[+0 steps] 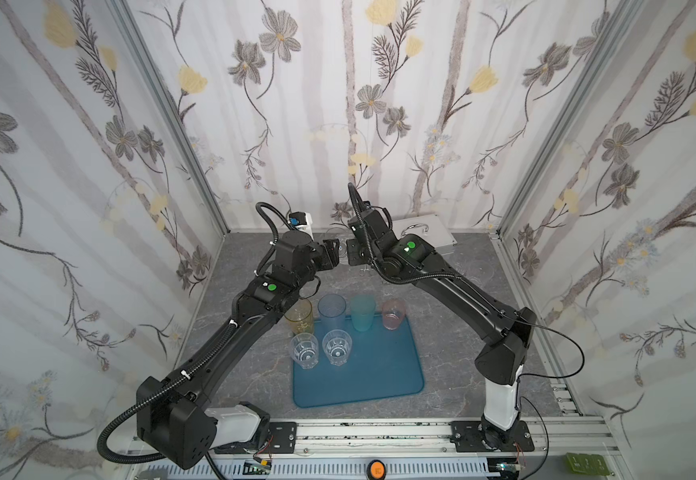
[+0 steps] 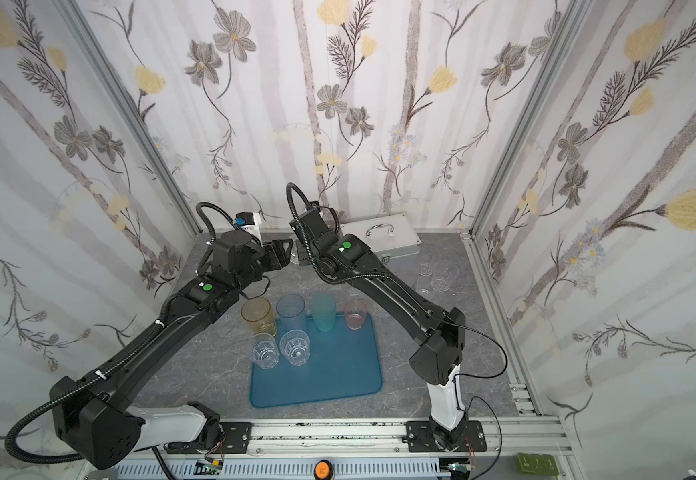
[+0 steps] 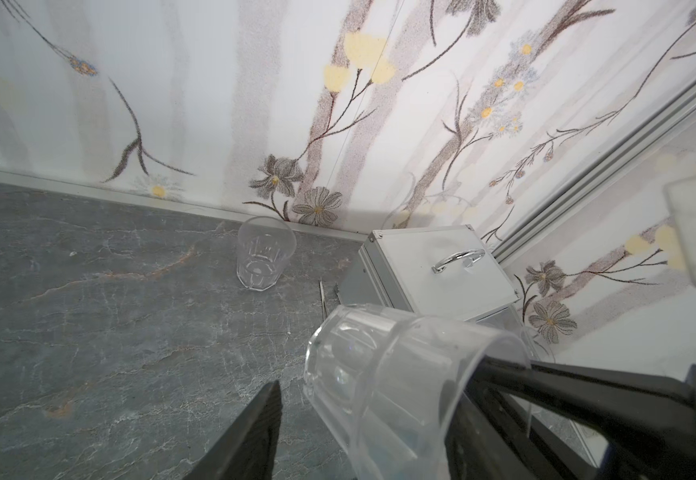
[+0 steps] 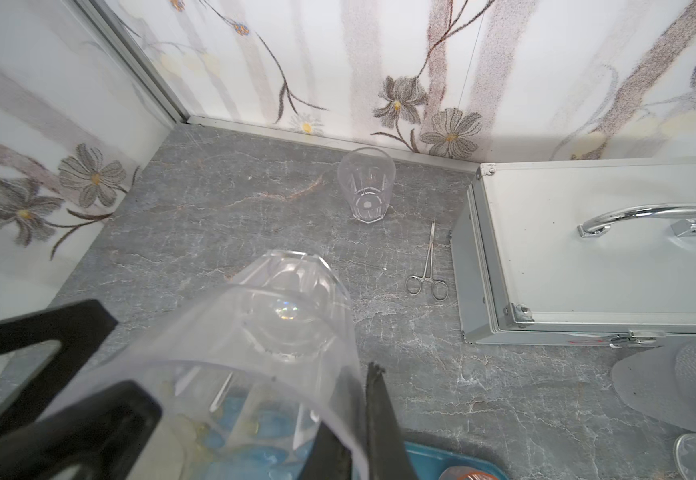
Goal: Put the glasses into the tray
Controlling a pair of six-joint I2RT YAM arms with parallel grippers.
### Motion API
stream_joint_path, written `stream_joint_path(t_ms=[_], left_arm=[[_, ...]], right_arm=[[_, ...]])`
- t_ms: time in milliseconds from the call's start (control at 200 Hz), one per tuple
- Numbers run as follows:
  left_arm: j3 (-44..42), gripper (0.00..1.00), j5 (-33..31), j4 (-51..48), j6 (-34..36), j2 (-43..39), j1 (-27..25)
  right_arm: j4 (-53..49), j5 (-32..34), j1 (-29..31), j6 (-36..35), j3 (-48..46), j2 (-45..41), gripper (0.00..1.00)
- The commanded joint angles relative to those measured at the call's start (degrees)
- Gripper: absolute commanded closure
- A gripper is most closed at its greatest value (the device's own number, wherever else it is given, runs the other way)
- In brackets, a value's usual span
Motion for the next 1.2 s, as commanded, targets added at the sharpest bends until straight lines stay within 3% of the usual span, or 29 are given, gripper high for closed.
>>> stream_joint_path(t_ms=[0, 335, 670, 994, 1194], left_arm=[[-0.8, 0.37, -4.6, 1.3, 3.1, -1.1, 0.1], [-4.4, 0.34, -6.0, 1.4, 5.1, -6.0, 0.1], [-8.9, 0.34, -4.2, 1.4, 0.2, -7.4, -0.6], [-10.4, 0.34, -4.2, 1.6, -2.5, -5.5, -4.4], [-7.7, 0.33, -2.1, 2.1, -2.7, -4.0, -8.1]], right_arm=[[0.2, -0.5, 0.0, 0.1, -2.4, -2.9, 1.0], [0.3, -3.2, 0.2, 1.3, -10.3, -9.4, 1.0], [-0.7, -6.6, 1.2, 4.3, -21.8, -18.3, 1.0], [-4.8, -3.2, 0.7, 5.0, -33.6, -26.8, 1.0], [-2.7, -5.0, 1.0, 6.0, -35.9, -27.9, 1.0]])
